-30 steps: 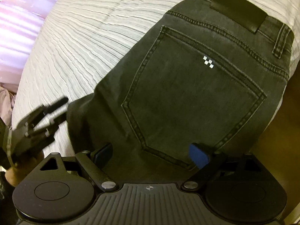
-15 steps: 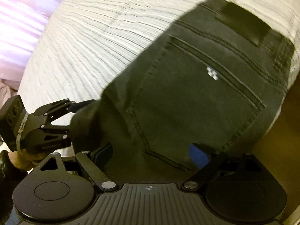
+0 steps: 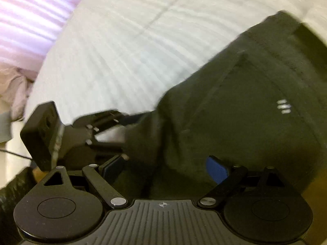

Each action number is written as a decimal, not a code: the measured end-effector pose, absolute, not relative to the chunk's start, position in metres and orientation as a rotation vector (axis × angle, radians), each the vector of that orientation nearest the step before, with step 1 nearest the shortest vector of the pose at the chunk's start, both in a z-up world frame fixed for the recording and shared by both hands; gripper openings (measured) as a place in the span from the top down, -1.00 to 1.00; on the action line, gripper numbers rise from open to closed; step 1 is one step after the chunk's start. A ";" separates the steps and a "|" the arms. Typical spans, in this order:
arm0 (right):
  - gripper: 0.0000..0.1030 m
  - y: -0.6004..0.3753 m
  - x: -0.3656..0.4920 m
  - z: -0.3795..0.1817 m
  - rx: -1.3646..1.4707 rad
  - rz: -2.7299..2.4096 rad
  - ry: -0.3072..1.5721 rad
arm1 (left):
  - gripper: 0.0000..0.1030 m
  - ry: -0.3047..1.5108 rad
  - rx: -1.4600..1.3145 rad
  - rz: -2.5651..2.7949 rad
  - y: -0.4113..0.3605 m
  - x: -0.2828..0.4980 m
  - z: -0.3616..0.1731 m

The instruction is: Fold clothes

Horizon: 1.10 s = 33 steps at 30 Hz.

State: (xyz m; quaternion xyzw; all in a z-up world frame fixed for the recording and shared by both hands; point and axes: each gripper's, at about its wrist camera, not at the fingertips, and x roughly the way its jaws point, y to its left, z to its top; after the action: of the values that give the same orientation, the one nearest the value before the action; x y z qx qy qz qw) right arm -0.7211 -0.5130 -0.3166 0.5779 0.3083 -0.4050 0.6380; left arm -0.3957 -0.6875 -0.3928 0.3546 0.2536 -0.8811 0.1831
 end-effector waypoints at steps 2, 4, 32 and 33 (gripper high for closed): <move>-0.78 -0.509 -0.736 -0.315 1.331 -0.983 0.691 | -0.06 0.719 0.973 -2.488 -0.696 -0.385 -0.389; -0.78 -0.507 -0.751 -0.319 1.369 -1.036 0.675 | -0.06 0.668 0.987 -2.498 -0.696 -0.384 -0.385; -0.77 -0.488 -0.812 -0.368 1.509 -1.031 0.640 | 0.01 0.850 0.998 -2.197 -0.665 -0.293 -0.339; -0.77 -0.487 -0.814 -0.368 1.514 -1.024 0.638 | 0.01 0.834 1.031 -2.193 -0.655 -0.296 -0.342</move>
State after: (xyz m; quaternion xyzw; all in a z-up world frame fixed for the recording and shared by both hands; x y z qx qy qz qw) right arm -0.8143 -0.4865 -0.3679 0.6443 0.2714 -0.4359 0.5668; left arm -0.2964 -0.6551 -0.3423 0.3855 0.3120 -0.8201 0.2855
